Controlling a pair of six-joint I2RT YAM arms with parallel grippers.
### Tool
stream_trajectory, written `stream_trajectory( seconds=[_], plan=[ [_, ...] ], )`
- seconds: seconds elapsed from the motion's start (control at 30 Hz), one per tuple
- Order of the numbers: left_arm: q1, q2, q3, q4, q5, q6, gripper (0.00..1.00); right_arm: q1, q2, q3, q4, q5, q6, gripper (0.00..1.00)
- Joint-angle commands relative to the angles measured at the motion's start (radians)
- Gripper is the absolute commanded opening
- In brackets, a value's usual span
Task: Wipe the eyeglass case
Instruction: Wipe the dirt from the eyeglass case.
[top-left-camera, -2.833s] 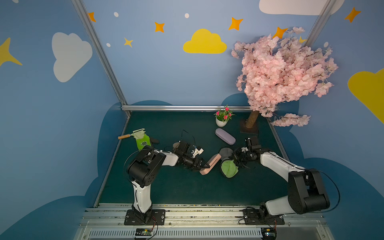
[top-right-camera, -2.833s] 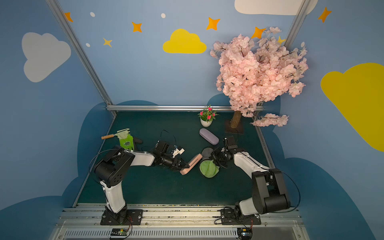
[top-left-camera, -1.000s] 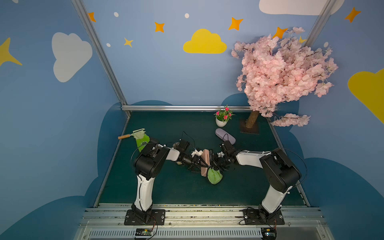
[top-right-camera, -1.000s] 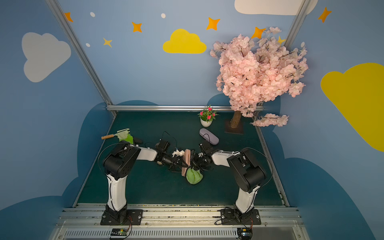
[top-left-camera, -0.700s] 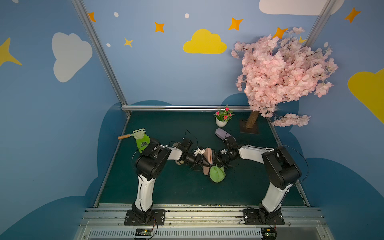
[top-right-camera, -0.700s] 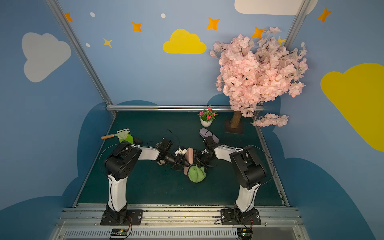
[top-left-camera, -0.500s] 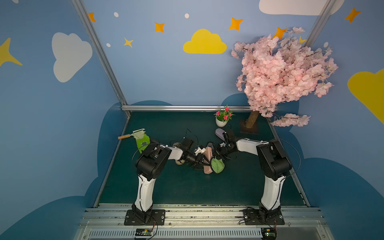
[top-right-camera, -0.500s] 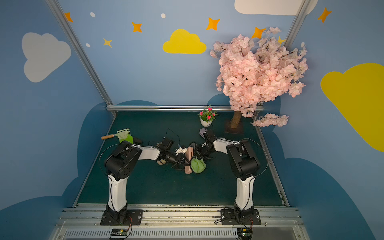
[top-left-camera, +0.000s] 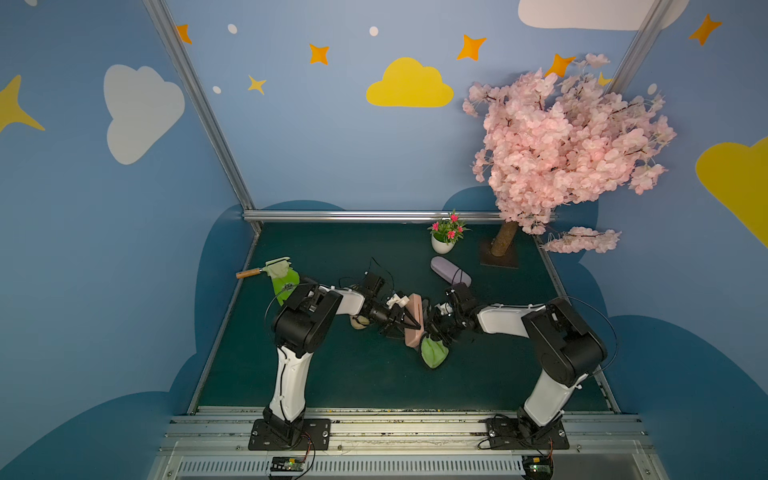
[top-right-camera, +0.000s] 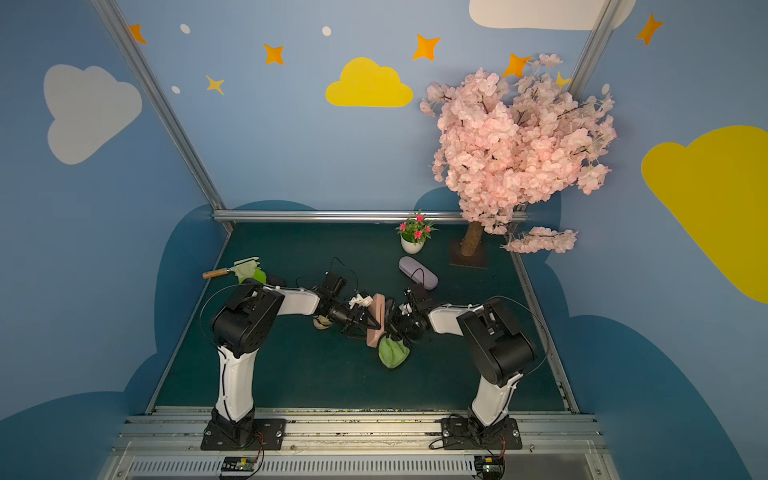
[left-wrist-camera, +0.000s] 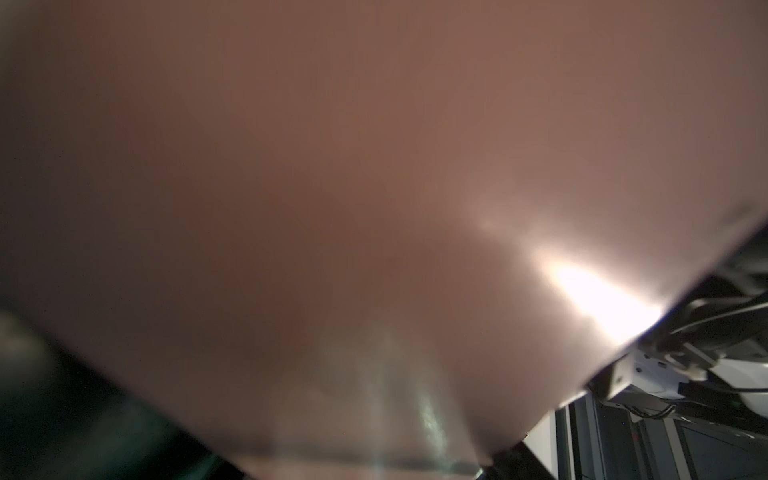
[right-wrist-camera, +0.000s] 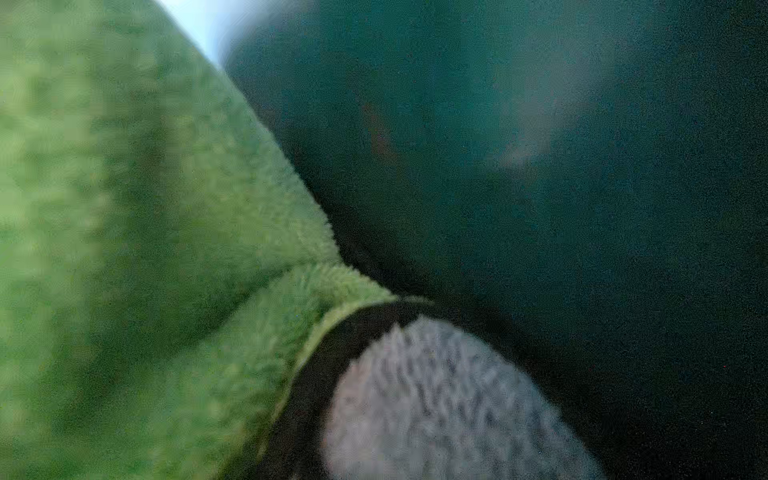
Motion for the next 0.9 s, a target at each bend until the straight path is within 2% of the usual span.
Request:
stream_trajectory(
  seconds=[0.0, 0.1, 0.2, 0.3, 0.37, 0.43, 0.57, 0.7, 0.87],
  plan=[
    [-0.04, 0.083, 0.083, 0.093, -0.172, 0.002, 0.03, 0.196, -0.023, -0.084, 0.056, -0.299, 0.105, 0.0],
    [-0.043, 0.088, 0.118, -0.05, -0.226, 0.095, 0.03, 0.163, -0.084, -0.101, 0.029, -0.278, 0.092, 0.0],
    [-0.051, 0.074, 0.14, -0.157, -0.264, 0.171, 0.03, 0.102, -0.131, -0.083, -0.076, -0.25, 0.024, 0.0],
    [-0.068, 0.056, 0.143, -0.219, -0.274, 0.214, 0.03, -0.033, -0.17, -0.027, -0.279, -0.204, -0.121, 0.0],
    [-0.08, 0.039, 0.128, -0.24, -0.272, 0.231, 0.03, -0.122, -0.187, 0.052, -0.486, -0.115, -0.273, 0.0],
    [-0.087, 0.02, 0.105, -0.243, -0.268, 0.236, 0.03, -0.193, -0.187, 0.112, -0.613, -0.025, -0.374, 0.0],
    [-0.1, -0.007, 0.071, -0.249, -0.249, 0.26, 0.03, -0.314, -0.112, 0.215, -0.673, 0.063, -0.465, 0.0],
    [-0.115, -0.001, 0.072, -0.268, -0.259, 0.274, 0.03, -0.31, -0.012, 0.292, -0.561, 0.034, -0.402, 0.0],
    [-0.12, 0.017, 0.117, -0.319, -0.325, 0.293, 0.03, -0.145, 0.037, 0.299, -0.445, -0.027, -0.287, 0.0]
  ],
)
